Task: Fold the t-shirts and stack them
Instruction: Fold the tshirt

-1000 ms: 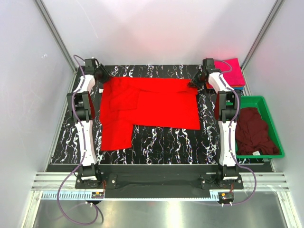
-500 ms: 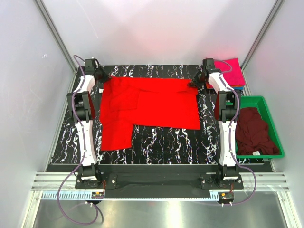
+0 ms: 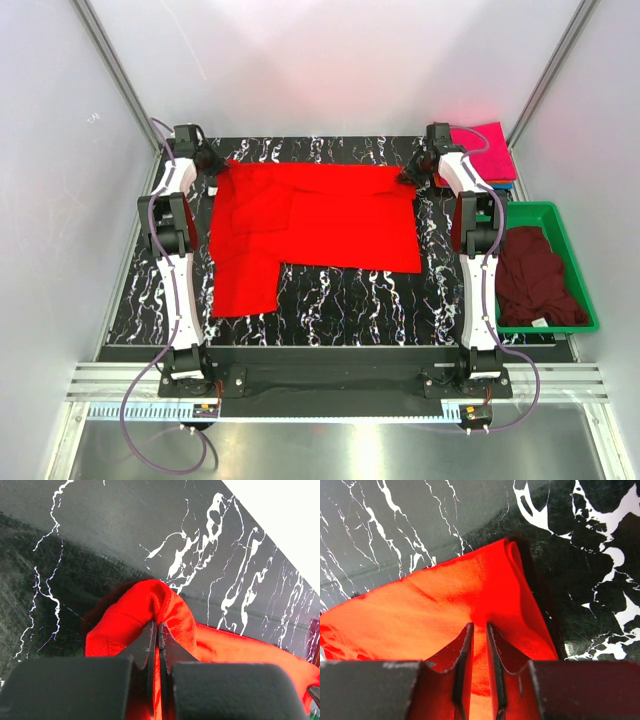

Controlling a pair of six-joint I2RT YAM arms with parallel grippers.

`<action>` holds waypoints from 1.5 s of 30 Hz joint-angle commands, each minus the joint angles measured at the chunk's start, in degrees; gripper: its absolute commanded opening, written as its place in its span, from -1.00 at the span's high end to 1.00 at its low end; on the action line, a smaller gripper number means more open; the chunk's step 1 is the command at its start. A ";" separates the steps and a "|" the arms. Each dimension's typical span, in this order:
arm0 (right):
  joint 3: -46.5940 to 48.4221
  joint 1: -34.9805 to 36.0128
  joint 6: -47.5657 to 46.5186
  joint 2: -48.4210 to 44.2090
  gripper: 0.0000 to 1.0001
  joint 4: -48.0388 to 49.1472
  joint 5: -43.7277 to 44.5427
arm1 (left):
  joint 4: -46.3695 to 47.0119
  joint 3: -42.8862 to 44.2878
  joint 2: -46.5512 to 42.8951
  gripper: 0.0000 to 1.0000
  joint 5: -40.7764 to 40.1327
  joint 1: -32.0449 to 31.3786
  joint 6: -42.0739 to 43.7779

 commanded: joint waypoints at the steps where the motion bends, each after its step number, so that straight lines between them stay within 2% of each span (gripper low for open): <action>1: -0.02 -0.72 -0.98 1.42 0.53 -4.74 5.60 | 1.87 2.33 -0.26 1.00 -1.28 1.00 -0.31; 3: -0.20 -0.81 -0.98 1.42 0.53 -3.78 4.90 | 2.83 2.42 -0.26 0.95 0.02 1.09 -0.57; 5: -0.81 -0.81 -1.15 1.07 0.51 -2.11 2.55 | 4.50 2.42 -0.08 0.78 1.35 1.17 -1.10; 6: -1.08 -0.81 -1.24 0.73 0.48 0.08 1.57 | 4.94 2.34 -0.17 0.63 2.14 1.09 -1.28; 10: -1.26 -0.55 -0.98 -0.16 0.40 3.61 -1.34 | 7.05 2.16 -0.17 0.33 2.32 1.18 -2.59; 20: 0.77 -0.11 1.13 0.19 0.35 6.77 -3.71 | 7.76 3.83 2.64 0.28 3.55 0.82 -5.67; 28: 1.21 0.42 3.59 1.16 0.34 10.38 -4.68 | 6.89 5.32 4.75 0.31 4.34 0.65 -6.90; 30: 1.64 0.33 4.64 1.68 0.33 10.47 -4.42 | 6.71 5.59 5.10 0.43 4.34 0.48 -6.99; 31: 1.99 0.33 4.82 1.95 0.34 10.47 -4.24 | 6.62 5.50 5.02 0.62 4.26 0.65 -6.99; 33: 2.35 0.42 5.35 2.56 0.34 10.29 -3.63 | 6.53 5.50 4.84 0.80 3.91 0.65 -6.99; 34: 2.78 0.42 5.52 3.18 0.35 9.42 -3.02 | 6.53 5.67 4.75 1.00 3.82 0.74 -7.08; 39: 9.64 -0.10 6.23 7.57 0.36 -0.77 2.96 | 6.35 5.94 3.88 1.00 2.32 1.26 -7.96; 45: 8.33 -0.37 8.51 7.14 0.52 -3.76 8.50 | 10.21 2.78 1.50 1.00 1.88 2.32 -12.96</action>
